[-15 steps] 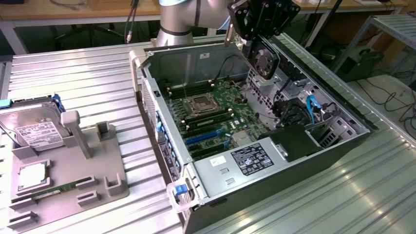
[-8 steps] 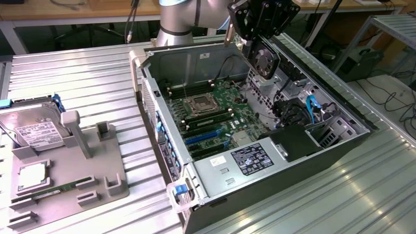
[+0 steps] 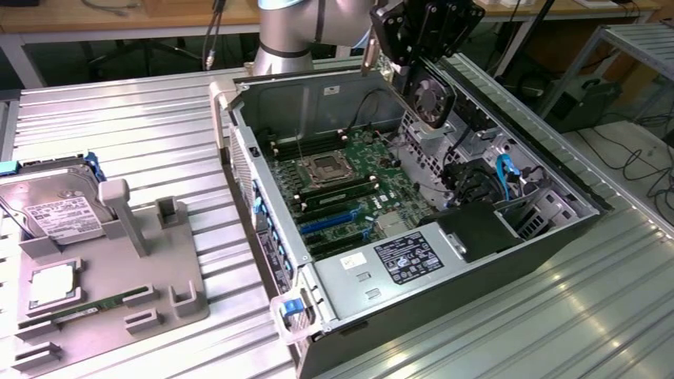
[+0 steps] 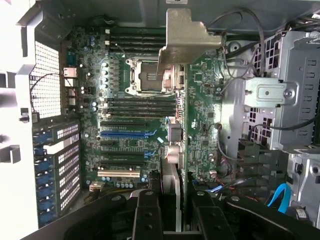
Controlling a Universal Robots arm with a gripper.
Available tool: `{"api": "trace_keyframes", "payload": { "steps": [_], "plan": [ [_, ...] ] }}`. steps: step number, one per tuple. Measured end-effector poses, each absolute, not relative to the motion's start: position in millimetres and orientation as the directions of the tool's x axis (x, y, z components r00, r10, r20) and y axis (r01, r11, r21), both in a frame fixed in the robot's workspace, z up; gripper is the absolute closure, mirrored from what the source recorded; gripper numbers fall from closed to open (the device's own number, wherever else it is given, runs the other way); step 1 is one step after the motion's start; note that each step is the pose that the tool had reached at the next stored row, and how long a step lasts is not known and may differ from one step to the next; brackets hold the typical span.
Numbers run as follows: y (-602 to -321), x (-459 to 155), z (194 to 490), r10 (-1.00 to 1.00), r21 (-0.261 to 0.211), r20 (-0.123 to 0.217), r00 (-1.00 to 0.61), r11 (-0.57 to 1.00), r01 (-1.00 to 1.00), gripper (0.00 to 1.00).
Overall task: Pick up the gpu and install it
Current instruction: 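Insert the gpu into the slot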
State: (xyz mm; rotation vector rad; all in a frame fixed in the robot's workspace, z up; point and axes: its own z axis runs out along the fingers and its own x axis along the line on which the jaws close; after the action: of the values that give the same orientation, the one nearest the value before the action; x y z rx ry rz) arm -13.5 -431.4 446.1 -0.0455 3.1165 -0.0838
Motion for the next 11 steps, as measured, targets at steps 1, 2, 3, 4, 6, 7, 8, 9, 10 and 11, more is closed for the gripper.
{"api": "trace_keyframes", "payload": {
  "steps": [1,2,3,4,6,7,8,9,10,11],
  "plan": [
    [-431.4,-13.5,446.2,-0.035,-0.054,-0.023,-0.999,0.998,-0.034,0.72],
    [-431.4,-13.5,446.2,-0.040,-0.054,-0.023,-0.999,0.998,-0.039,0.72],
    [-431.4,-13.5,446.2,-0.045,-0.054,-0.023,-0.999,0.998,-0.044,0.72],
    [-431.4,-13.5,446.2,-0.049,-0.054,-0.023,-0.999,0.997,-0.048,0.72],
    [-431.4,-13.5,446.2,-0.058,-0.054,-0.023,-0.998,0.997,-0.057,0.72],
    [-431.4,-13.5,446.2,-0.062,-0.054,-0.023,-0.998,0.997,-0.061,0.72],
    [-431.4,-13.5,446.2,-0.069,-0.054,-0.023,-0.997,0.996,-0.067,0.72],
    [-431.5,-13.5,446.1,-0.077,-0.054,-0.023,-0.997,0.996,-0.076,0.72],
    [-431.5,-13.5,446.2,-0.089,-0.054,-0.023,-0.996,0.995,-0.087,0.72],
    [-431.4,-13.5,446.2,-0.096,-0.054,-0.023,-0.995,0.994,-0.094,0.72]
  ]
}}
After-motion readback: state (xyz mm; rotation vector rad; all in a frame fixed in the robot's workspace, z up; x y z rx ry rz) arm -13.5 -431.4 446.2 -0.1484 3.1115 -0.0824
